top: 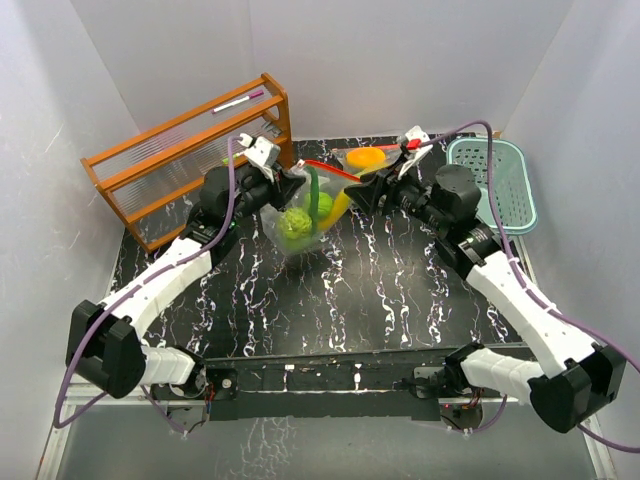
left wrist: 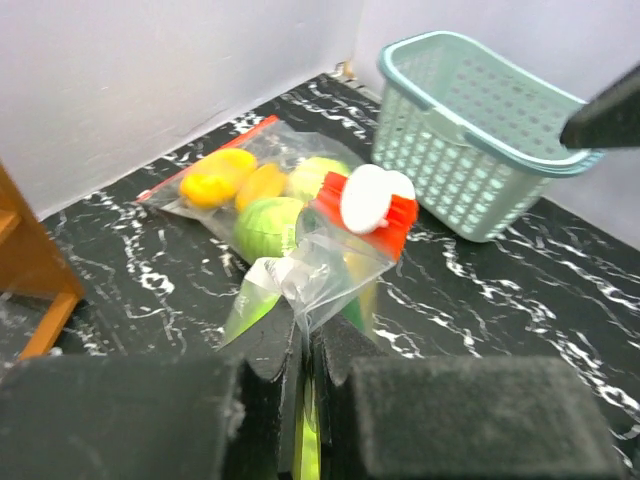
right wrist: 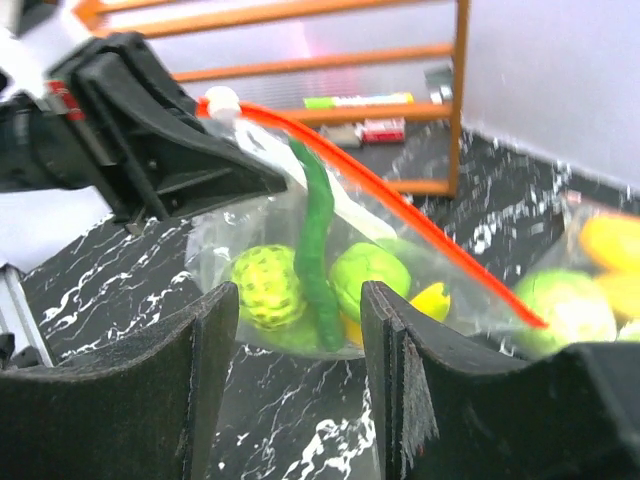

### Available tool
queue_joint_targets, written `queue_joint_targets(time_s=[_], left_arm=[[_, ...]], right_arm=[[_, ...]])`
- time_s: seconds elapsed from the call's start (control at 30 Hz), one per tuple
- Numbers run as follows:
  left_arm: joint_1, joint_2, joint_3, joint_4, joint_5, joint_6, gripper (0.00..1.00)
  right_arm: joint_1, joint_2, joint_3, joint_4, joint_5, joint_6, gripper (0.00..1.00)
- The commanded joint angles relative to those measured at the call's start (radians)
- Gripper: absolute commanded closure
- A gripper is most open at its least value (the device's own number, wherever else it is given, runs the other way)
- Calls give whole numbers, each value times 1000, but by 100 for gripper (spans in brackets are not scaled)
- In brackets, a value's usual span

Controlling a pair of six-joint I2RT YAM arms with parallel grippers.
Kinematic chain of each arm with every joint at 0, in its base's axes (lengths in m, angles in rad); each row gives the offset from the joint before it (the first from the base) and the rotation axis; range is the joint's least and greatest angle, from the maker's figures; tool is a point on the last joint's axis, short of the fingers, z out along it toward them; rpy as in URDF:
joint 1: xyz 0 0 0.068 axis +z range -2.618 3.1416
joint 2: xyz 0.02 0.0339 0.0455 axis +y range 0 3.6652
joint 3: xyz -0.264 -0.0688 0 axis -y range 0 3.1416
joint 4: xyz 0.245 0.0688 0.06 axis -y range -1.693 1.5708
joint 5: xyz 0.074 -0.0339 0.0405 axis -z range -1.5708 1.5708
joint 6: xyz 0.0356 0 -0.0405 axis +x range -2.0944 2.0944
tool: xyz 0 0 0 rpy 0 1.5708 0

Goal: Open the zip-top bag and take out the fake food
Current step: Pick up the zipper food storage bag at the center of the board.

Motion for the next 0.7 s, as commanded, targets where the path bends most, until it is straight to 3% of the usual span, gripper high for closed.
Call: queue_joint_targets(time_s=[0.0,0.33,0.67], left_arm=[[11,-61,44,-14,221,-68,100],[22,-82,43,-29,416,-77,100],[22,-44,57,23,582,-161,100]], right_arm=[[-26,-20,-7,167,-226,-117,45],[-43,104,47,279,-473,-113,49],[-43,113,61,280,-520,-162,53]])
